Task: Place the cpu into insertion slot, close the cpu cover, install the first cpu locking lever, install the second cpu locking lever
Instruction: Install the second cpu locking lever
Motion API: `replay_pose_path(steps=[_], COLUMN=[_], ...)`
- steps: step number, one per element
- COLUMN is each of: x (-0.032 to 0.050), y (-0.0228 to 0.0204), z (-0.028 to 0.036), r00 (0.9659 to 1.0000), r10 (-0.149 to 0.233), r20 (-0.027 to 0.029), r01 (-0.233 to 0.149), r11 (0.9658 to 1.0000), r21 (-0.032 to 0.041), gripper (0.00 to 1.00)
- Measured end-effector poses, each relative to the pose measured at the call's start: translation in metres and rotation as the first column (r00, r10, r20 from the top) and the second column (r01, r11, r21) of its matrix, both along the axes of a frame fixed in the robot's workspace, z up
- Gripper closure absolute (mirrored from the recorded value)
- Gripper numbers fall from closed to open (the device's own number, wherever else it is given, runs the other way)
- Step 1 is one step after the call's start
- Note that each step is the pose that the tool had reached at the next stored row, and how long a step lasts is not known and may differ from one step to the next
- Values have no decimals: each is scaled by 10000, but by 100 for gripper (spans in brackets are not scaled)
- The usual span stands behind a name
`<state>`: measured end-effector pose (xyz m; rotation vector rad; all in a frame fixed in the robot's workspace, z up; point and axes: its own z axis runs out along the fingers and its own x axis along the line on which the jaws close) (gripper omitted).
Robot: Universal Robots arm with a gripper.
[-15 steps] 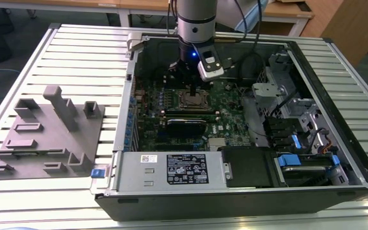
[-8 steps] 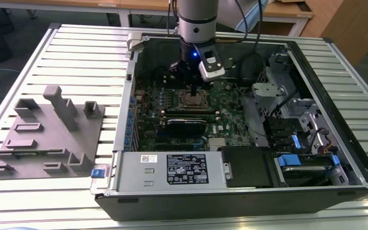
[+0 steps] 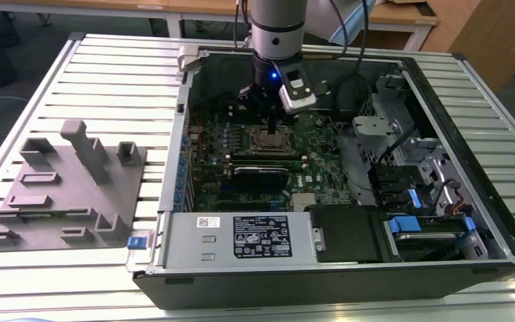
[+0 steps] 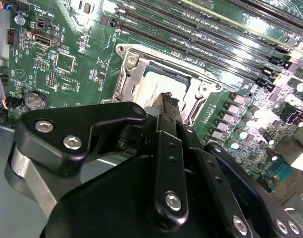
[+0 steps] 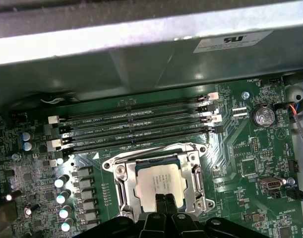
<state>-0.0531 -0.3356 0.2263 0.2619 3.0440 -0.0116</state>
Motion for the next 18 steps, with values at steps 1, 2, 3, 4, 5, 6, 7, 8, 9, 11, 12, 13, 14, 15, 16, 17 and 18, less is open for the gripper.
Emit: replay_pose_path(steps=[1, 2, 3, 4, 5, 6, 7, 8, 9, 11, 12, 13, 14, 15, 16, 17, 18], x=[0, 0, 0, 0, 0, 0, 0, 0, 0, 0, 0, 0, 0, 0, 0, 0, 1], y=[0, 0, 0, 1, 0, 0, 0, 0, 0, 0, 0, 0, 0, 0, 0, 0, 0], z=[6, 11, 12, 12, 12, 66, 118, 118, 119, 119, 119, 120, 120, 120, 120, 121, 121], r00=[10000, 10000, 10000, 10000, 10000, 10000, 10000, 10000, 10000, 10000, 10000, 10000, 10000, 10000, 10000, 10000, 10000], r10=[0, 0, 0, 0, 0, 0, 0, 0, 1, 0, 0, 0, 0, 0, 1, 1, 3], r20=[0, 0, 1, 2, 2, 0, 0, 0, 0, 0, 0, 0, 0, 0, -4, -15, -38], r01=[0, 0, 0, 0, 0, 0, 0, 0, -1, 0, 0, 0, 0, 0, -1, -1, -3], r11=[10000, 10000, 10000, 10000, 10000, 10000, 10000, 10000, 10000, 10000, 10000, 10000, 10000, 10000, 10000, 10000, 10000], r21=[0, 0, 2, 3, 3, 0, 0, 1, 1, 0, 1, 1, 1, 0, 0, -1, -3], gripper=[89, 89, 89, 89, 89, 89, 89, 89, 89, 89, 89, 89, 89, 89, 89, 89, 89])
